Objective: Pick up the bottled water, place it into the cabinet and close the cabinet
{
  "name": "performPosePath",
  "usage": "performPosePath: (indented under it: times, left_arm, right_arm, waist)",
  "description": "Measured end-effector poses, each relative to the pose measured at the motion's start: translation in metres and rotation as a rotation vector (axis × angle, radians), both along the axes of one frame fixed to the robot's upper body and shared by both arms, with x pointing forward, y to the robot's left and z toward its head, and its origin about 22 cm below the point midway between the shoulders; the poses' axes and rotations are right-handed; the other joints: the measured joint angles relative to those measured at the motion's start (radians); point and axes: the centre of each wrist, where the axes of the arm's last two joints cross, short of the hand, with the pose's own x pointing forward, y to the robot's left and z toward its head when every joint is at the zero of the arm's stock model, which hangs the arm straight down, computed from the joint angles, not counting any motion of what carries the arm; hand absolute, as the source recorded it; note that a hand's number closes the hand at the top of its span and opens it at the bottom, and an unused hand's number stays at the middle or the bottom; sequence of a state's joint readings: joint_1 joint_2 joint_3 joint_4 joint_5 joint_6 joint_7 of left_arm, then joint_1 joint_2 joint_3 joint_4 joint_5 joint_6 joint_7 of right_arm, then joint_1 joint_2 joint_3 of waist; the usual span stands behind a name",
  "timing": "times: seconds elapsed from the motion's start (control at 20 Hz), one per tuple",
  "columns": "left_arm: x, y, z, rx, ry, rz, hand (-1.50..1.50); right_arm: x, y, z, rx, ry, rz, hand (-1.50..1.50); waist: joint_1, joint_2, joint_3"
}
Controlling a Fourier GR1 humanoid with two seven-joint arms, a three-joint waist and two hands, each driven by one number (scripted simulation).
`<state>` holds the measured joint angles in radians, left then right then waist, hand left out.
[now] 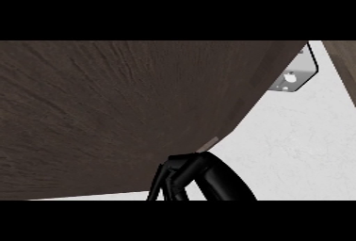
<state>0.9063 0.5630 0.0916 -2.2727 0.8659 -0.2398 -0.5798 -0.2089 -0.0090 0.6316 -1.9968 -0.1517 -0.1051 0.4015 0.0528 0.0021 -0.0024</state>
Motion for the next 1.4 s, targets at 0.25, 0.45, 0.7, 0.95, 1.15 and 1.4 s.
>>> performPosePath:
  times: [0.25,0.45,0.7,0.95,1.15,1.4]
  left_arm:
    - [-0.016,0.01,0.002,-0.021,-0.003,0.005,-1.5]
    - [-0.024,0.016,0.007,-0.023,-0.007,0.007,-1.5]
    - [-0.034,0.026,0.008,-0.022,-0.02,0.029,-1.5]
    - [-0.043,0.03,0.011,-0.027,-0.012,0.031,-1.5]
    - [-0.043,0.035,0.018,-0.024,-0.014,0.028,-1.5]
    - [-0.043,0.036,0.017,-0.03,-0.01,0.012,-1.5]
  right_arm:
    - [0.045,-0.002,0.02,0.07,0.031,-0.017,1.5]
    - [0.084,-0.011,0.024,0.097,0.047,-0.027,1.5]
    - [0.128,-0.023,0.03,0.093,0.068,-0.02,1.5]
    - [0.151,-0.025,0.026,0.068,0.049,0.036,1.5]
    - [0.163,-0.024,0.024,0.049,0.044,0.085,1.5]
    - [0.17,-0.023,0.02,0.039,0.024,0.103,1.5]
  waist:
    - [-0.005,-0.001,0.001]
    - [-0.013,-0.001,0.002]
    - [-0.02,0.0,0.002]
    - [-0.025,-0.012,0.005]
    - [-0.033,-0.021,0.01]
    - [-0.038,-0.031,0.018]
